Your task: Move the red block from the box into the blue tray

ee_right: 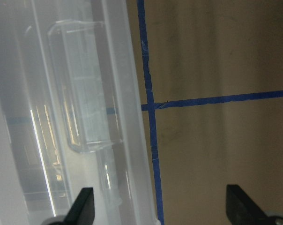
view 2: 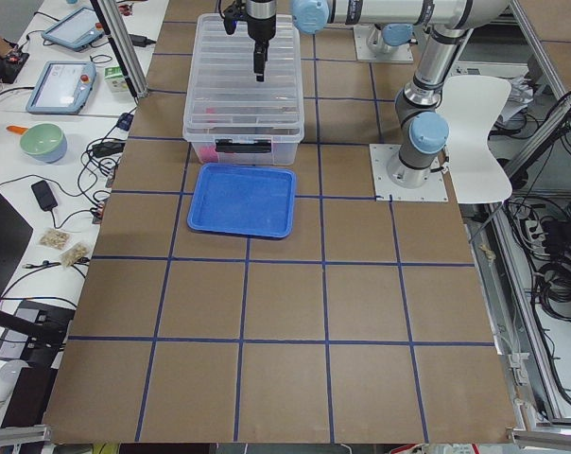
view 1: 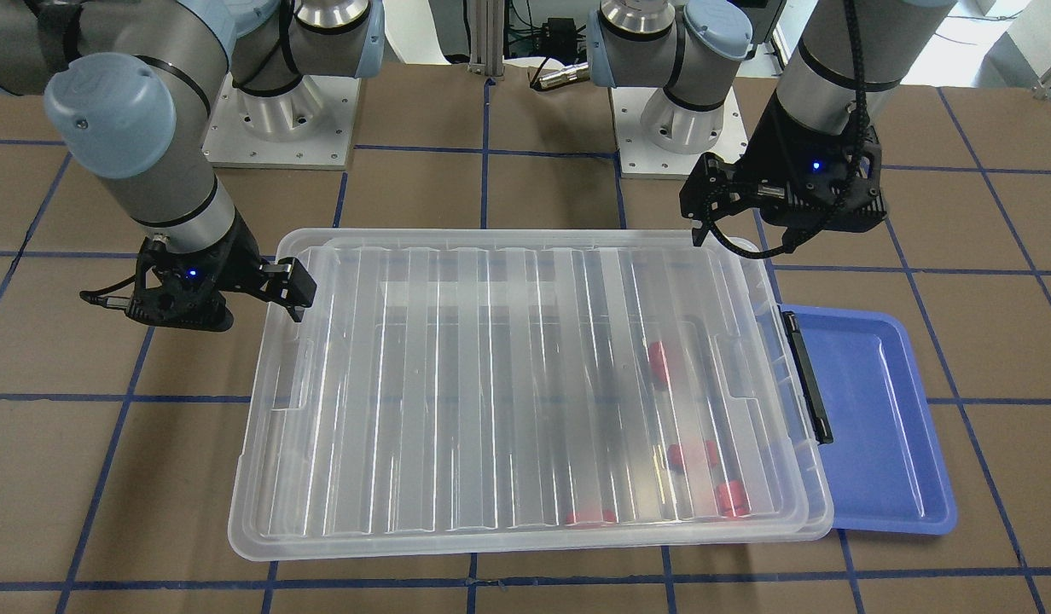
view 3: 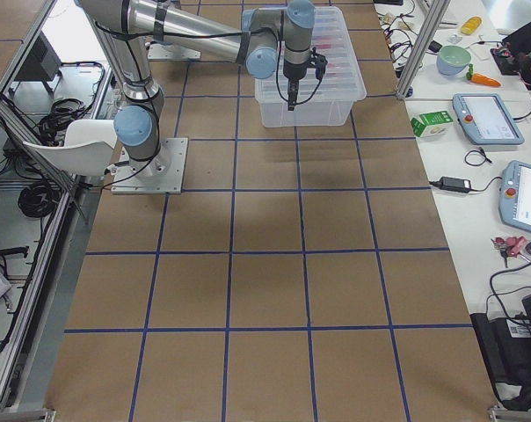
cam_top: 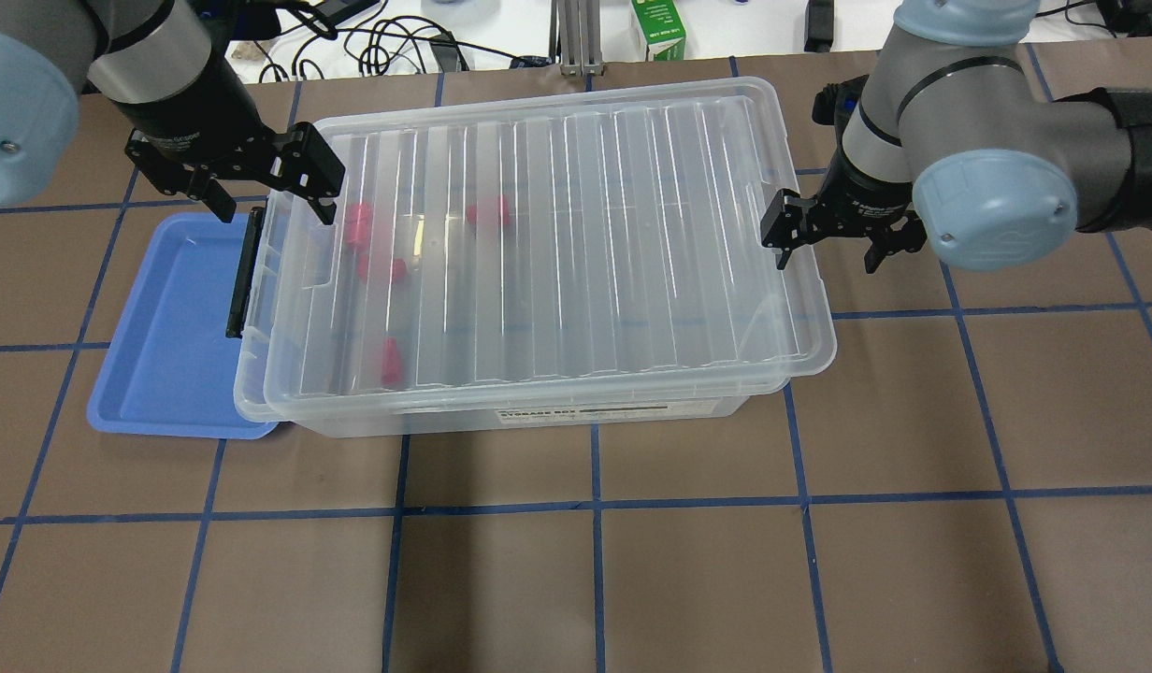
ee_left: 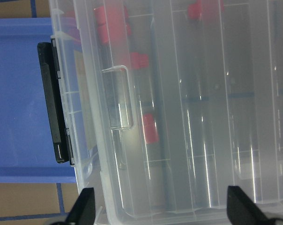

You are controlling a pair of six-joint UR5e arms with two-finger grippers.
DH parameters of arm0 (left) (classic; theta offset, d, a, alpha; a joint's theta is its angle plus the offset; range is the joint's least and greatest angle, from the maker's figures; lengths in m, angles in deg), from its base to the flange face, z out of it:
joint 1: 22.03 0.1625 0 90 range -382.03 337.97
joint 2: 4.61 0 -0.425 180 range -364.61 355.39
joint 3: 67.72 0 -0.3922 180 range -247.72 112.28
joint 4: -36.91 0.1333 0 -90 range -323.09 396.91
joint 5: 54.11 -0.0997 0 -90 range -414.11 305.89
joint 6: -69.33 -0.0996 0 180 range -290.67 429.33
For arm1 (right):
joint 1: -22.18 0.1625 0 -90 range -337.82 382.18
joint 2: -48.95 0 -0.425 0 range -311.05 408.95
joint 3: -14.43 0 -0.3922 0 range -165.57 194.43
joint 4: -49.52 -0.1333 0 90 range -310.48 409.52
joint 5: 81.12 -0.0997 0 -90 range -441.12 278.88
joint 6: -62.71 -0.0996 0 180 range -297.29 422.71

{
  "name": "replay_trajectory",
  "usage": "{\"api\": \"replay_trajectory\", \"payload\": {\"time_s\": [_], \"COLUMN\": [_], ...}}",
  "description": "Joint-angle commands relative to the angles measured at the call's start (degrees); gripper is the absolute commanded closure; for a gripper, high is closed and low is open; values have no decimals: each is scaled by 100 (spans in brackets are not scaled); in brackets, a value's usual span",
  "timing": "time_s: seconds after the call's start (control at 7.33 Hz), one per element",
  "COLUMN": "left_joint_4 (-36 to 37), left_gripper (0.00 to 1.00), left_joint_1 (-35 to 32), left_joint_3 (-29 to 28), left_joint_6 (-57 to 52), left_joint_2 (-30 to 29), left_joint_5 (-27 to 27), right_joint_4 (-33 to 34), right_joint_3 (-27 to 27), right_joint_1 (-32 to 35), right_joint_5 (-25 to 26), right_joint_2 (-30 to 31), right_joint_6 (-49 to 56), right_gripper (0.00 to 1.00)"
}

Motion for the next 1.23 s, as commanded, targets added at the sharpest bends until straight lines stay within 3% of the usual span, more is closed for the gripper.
{"api": "replay_trajectory", "payload": {"time_s": [0.0,1.09], "left_joint_4": [0,0], "left_gripper": [0,0], "left_joint_1": [0,0], "left_joint_3": [3,3], "left_joint_6": [0,0], "left_joint_2": [-6,-14], "left_joint_5": [0,9], "right_joint_4": [0,-87], "right_joint_3": [26,175], "right_joint_1": [-53,-588], "right_joint_5": [-2,279], "right_joint_2": [-92,-101], "right_joint_6": [12,179], "right_gripper": [0,0]}}
